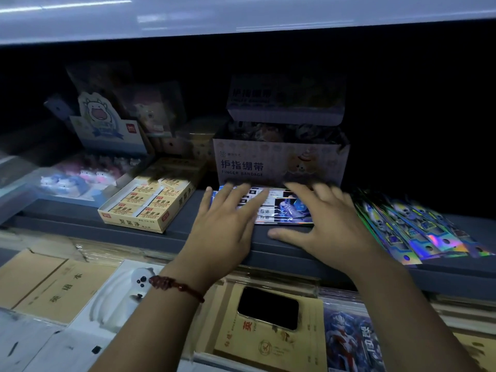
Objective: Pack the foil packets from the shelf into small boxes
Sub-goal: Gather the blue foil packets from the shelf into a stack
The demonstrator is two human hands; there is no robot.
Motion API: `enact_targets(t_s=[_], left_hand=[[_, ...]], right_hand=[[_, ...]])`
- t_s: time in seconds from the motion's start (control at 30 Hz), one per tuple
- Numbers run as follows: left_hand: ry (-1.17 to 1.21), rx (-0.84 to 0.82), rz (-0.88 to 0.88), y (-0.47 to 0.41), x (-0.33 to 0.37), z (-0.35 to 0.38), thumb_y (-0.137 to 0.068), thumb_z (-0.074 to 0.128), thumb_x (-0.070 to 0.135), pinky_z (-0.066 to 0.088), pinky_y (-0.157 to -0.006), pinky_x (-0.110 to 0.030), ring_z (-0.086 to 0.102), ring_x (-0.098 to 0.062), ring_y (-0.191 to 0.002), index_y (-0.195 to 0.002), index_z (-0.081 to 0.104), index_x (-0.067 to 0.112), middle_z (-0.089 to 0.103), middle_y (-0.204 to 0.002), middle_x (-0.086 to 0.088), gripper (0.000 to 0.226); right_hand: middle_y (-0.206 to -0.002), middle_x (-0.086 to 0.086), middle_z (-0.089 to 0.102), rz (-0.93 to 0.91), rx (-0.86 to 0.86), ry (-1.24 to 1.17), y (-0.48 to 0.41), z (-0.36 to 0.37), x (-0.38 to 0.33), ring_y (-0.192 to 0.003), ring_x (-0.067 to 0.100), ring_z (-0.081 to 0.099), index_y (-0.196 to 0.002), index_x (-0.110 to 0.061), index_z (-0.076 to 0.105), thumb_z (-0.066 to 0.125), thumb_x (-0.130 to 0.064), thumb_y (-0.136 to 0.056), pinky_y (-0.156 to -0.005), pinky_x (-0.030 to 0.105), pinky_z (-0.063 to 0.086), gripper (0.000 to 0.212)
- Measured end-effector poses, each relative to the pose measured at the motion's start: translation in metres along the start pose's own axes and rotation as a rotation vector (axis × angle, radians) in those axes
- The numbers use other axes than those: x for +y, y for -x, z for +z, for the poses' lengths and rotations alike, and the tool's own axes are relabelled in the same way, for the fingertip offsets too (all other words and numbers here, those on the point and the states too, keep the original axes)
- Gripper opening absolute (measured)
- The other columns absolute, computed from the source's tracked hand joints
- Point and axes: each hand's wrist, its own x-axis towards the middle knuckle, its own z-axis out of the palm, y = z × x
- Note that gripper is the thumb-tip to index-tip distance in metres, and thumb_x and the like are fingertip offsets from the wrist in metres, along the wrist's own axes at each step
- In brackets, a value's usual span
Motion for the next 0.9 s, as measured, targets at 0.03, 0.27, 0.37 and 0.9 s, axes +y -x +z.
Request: enact_targets(t_s=[0.03, 0.27, 0.37, 0.9], left_hand=[[0.032, 0.021, 0.007, 0.0, 0.002, 0.001, -0.099, 0.015, 0.044, 0.013, -0.124, -0.055, 0.029, -0.025, -0.147, -0.154, 0.038, 0.037, 0.041, -0.156, 0.002, 0.06], [0.065, 0.247, 0.083, 0.002, 0.007, 0.017, -0.104, 0.042, 0.042, 0.024, -0.121, -0.055, 0.044, -0.028, -0.14, -0.142, 0.059, 0.025, 0.053, -0.147, -0.007, 0.045], [0.135, 0.295, 0.105, 0.002, 0.006, 0.021, -0.103, 0.048, 0.033, 0.028, -0.12, -0.055, 0.046, -0.028, -0.14, -0.141, 0.06, 0.022, 0.055, -0.147, -0.007, 0.041], [0.376, 0.391, 0.141, -0.001, -0.001, 0.024, -0.092, 0.075, 0.02, 0.045, -0.106, -0.051, 0.054, -0.02, -0.125, -0.11, 0.079, 0.018, 0.063, -0.13, 0.001, 0.019]], right_hand=[[-0.129, -0.01, 0.049, -0.025, 0.051, 0.012, 0.003, 0.002, 0.001, -0.119, 0.018, 0.041, -0.148, -0.042, 0.045, 0.038, -0.091, -0.076, -0.104, 0.038, 0.039, 0.088], [-0.129, -0.009, 0.062, -0.143, 0.208, 0.063, 0.01, 0.009, 0.006, -0.12, 0.021, 0.051, -0.124, -0.03, 0.073, 0.056, -0.059, -0.092, -0.101, 0.042, 0.041, 0.046], [-0.131, -0.003, 0.062, -0.144, 0.239, 0.113, 0.009, 0.01, 0.005, -0.12, 0.024, 0.052, -0.126, -0.028, 0.072, 0.055, -0.055, -0.093, -0.1, 0.043, 0.041, 0.046], [-0.088, -0.007, 0.056, -0.241, 0.309, -0.01, 0.012, 0.014, 0.007, -0.089, 0.021, 0.051, -0.103, -0.028, 0.081, 0.074, -0.042, -0.089, -0.076, 0.042, 0.046, 0.022]])
